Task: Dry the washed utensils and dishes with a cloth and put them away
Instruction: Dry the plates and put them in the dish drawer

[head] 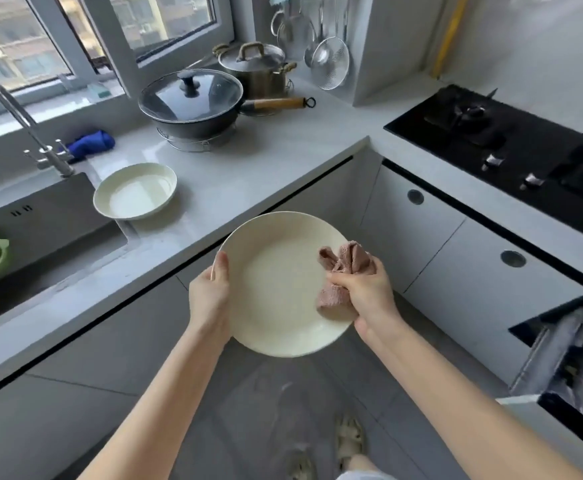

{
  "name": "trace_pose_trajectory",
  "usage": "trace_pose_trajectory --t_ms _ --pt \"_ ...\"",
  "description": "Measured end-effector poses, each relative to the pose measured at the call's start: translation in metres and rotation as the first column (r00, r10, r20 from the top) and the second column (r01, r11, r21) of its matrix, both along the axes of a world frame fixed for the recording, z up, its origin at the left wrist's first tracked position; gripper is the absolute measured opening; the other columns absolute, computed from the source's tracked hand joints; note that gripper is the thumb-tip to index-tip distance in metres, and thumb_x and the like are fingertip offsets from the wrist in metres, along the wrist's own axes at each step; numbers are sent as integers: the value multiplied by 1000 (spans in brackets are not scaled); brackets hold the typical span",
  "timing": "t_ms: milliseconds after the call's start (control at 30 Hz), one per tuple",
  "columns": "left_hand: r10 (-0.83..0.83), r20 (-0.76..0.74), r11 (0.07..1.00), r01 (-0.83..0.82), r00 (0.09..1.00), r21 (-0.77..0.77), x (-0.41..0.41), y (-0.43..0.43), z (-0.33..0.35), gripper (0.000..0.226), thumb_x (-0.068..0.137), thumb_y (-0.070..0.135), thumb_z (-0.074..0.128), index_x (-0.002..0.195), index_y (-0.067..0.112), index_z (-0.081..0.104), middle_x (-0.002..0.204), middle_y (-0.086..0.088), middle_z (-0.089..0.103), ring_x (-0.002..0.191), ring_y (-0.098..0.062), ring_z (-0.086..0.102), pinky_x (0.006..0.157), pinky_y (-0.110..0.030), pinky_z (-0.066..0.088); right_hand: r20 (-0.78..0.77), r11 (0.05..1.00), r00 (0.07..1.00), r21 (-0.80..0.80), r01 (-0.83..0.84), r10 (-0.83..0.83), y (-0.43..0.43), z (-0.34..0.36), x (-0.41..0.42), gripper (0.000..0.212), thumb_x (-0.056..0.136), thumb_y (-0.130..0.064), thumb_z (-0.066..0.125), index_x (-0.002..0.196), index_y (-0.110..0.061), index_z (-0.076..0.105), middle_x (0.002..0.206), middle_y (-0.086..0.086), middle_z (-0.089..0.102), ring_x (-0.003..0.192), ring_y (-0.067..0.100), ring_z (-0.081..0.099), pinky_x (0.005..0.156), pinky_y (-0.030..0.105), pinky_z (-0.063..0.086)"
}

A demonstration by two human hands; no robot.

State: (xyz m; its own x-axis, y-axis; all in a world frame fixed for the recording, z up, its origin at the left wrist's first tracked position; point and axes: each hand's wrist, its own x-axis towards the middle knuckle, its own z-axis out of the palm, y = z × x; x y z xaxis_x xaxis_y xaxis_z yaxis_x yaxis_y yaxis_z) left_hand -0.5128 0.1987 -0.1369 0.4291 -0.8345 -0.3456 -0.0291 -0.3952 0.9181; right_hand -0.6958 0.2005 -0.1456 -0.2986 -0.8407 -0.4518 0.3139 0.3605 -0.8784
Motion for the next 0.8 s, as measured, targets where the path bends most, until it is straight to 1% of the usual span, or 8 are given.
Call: trace_pose_trajectory --t_ms 167,300,367,433,500,633,733,800 --pt "-10 -121 1000 9 993 -9 -79 32 -3 39 99 42 38 69 25 55 75 6 57 70 -15 54 59 -21 43 112 986 984 -75 151 -142 76 8 -54 56 75 16 64 117 -19 51 119 2 64 86 7 70 81 36 55" --pt "-87 -197 994 98 977 44 -152 53 -9 39 98 46 39 71 23 54 76 7 56 82 -22 55 73 -30 45 118 941 960 -199 275 -255 137 22 -154 86 72 27 55 127 -38 48 131 -6 57 110 15 63 90 35 51" --pt "-92 -209 991 109 973 71 -184 59 -12 35 97 48 39 84 22 58 80 9 59 84 -21 57 68 -26 46 13 939 958 -197 283 -286 170 20 -205 96 70 31 52 134 -40 45 138 -1 51 116 23 60 86 38 54" --pt "-148 -241 979 177 959 102 -233 75 -12 32 95 51 39 99 26 59 88 9 61 86 -20 59 61 -24 45 -190 959 940 -82 271 -282 214 16 -260 101 68 32 52 139 -39 39 137 -3 51 111 14 61 68 27 56" --pt "-220 -293 956 266 930 127 -284 97 -12 35 94 53 39 110 29 59 93 9 63 87 -20 62 65 -26 46 -238 983 957 28 180 -169 252 10 -307 105 66 30 58 141 -38 35 128 -7 56 97 1 64 57 18 50" --pt "-386 -356 881 454 851 132 -387 150 -16 36 94 52 38 109 28 61 94 8 66 80 -16 64 55 -24 46 -130 990 983 69 -125 133 302 17 -375 90 59 11 81 132 -28 45 109 -11 70 99 -1 65 73 17 53" --pt "-480 -335 832 541 811 119 -459 189 -25 40 93 55 36 102 28 64 98 5 67 89 -21 66 66 -31 54 -102 998 995 68 -13 20 338 17 -428 71 56 -13 85 121 -14 56 103 -4 73 98 10 68 82 27 55" --pt "-515 -321 811 573 795 119 -493 210 -29 39 93 54 34 88 30 64 94 2 67 85 -22 65 71 -32 53 49 995 995 50 86 -88 360 15 -455 71 56 -34 88 118 -15 60 110 6 71 104 26 67 93 44 51"
